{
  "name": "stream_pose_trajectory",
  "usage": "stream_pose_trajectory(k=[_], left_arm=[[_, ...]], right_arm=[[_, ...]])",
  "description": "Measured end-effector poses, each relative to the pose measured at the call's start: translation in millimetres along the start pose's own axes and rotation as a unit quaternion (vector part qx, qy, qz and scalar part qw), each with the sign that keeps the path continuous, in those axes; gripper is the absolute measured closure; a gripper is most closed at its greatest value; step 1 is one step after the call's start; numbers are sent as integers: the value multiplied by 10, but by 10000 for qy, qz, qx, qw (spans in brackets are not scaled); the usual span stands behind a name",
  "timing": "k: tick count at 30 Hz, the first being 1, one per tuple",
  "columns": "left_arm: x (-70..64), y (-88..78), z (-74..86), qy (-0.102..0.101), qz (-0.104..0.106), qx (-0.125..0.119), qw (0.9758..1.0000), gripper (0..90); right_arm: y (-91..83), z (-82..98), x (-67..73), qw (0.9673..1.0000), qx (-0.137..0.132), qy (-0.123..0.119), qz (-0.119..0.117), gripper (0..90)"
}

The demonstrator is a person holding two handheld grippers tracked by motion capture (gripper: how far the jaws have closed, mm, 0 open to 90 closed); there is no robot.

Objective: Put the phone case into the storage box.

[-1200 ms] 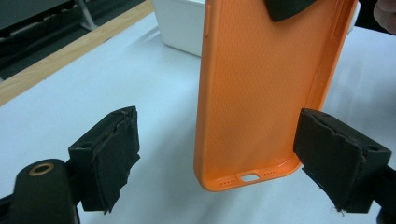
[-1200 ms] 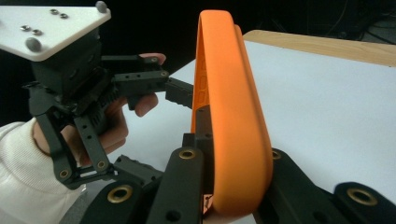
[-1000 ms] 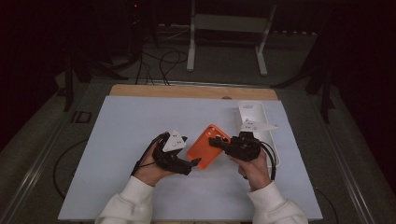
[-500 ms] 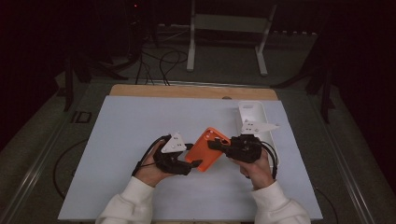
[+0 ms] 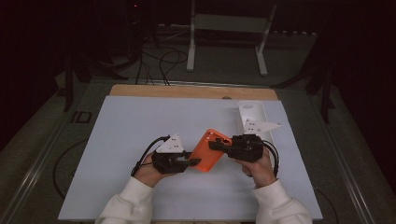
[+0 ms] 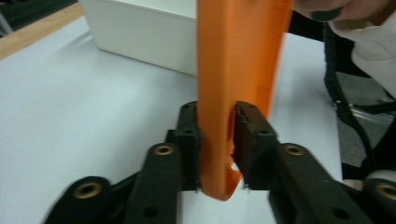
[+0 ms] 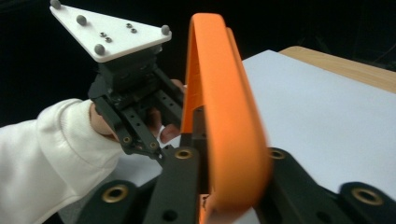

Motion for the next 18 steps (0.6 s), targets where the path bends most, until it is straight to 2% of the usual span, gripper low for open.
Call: stream_pose_trajectory(k=[2, 6, 11, 12, 13, 14, 17, 18], left_arm=[[-2, 5, 9, 24, -14, 0, 10000, 796], [-7, 9, 13, 63, -88, -15, 9999, 804], [-20, -6, 7, 145, -345, -45, 9993, 806], [-20, -6, 7, 145, -345, -45, 9993, 806], [-12, -14, 9, 130, -411, -56, 9991, 806], [-8, -18, 8, 115, -422, -85, 9990, 807], [2, -38, 7, 80, -477, -128, 9987, 807], [2, -38, 7, 80, -477, -128, 9987, 806]], right_arm=[[-1, 1, -7, 10000, 3, 18, -14, 777], [1, -4, -9, 10000, -21, 46, -12, 748], [19, 2, -41, 9995, 43, 115, 295, 526], [19, 2, -41, 9995, 43, 115, 295, 526], [24, 4, -51, 9988, 95, 193, 445, 425], [25, 5, -56, 9985, 118, 213, 488, 378], [11, 3, -78, 9972, 102, 288, 681, 293], [11, 3, -78, 9972, 102, 288, 681, 293]])
Point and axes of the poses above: each handheld gripper's, and its own axes: y roughly forward along the jaws, z roughly out of its underside, x roughly to its left, the point moved 5 cm from there along y, roughly forward along the jaws, and after that the axes turned 7 degrees about -y, right-handed, at the moved point
